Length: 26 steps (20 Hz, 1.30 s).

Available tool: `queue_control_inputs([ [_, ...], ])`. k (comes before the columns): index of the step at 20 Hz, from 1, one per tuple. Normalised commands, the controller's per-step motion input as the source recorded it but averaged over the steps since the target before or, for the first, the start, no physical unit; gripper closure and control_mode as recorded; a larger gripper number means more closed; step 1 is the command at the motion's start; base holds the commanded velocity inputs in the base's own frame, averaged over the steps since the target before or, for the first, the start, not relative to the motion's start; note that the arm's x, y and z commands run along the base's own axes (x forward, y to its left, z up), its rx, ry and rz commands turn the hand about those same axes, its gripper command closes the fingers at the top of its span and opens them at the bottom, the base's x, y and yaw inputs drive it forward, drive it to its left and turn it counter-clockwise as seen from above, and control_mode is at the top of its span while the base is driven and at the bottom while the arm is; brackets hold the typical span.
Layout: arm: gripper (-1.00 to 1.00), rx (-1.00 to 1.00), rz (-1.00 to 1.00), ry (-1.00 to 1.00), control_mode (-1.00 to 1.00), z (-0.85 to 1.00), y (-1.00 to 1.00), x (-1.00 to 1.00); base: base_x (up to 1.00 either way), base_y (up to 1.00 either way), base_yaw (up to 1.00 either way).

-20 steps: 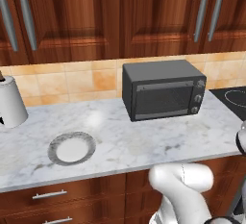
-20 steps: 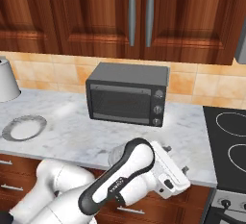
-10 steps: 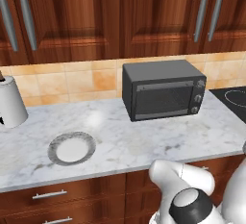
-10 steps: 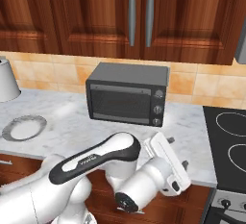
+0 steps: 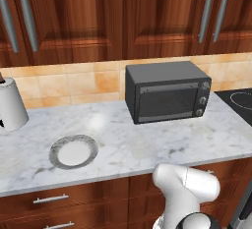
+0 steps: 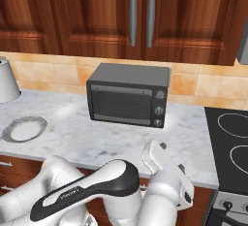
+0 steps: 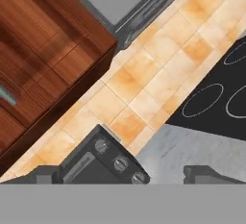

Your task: Pull the toaster oven rack outwards. Pick up the baguette from the plate and place it on the toaster oven rack. Close the toaster oven door fully and set the temperature to the lowest setting.

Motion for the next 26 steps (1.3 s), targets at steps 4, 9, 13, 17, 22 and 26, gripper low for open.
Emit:
queue_control_inputs([
  [4, -1.0, -0.27, 0.31, 0.34, -1.0, 0.0, 0.97, -0.24, 0.0, 0.0, 0.0],
  [9, -1.0, -0.3, 0.33, 0.44, -1.0, 0.0, 0.75, -0.17, 0.0, 0.0, 0.0],
  [13, -1.0, -0.29, 0.21, 0.34, -1.0, 0.0, 0.47, -0.07, 0.0, 0.0, 0.0],
  [17, -1.0, -0.09, 0.07, 0.17, -1.0, 0.0, 0.05, 0.0, 0.0, 0.0, 0.0],
  [22, -1.0, 0.0, 0.05, 0.01, -1.0, -0.05, 0.0, 0.0, 0.0, 0.0, 0.0],
  [26, -1.0, -0.12, 0.18, 0.32, -1.0, -0.04, 0.0, 0.16, 0.0, 0.0, 0.0],
])
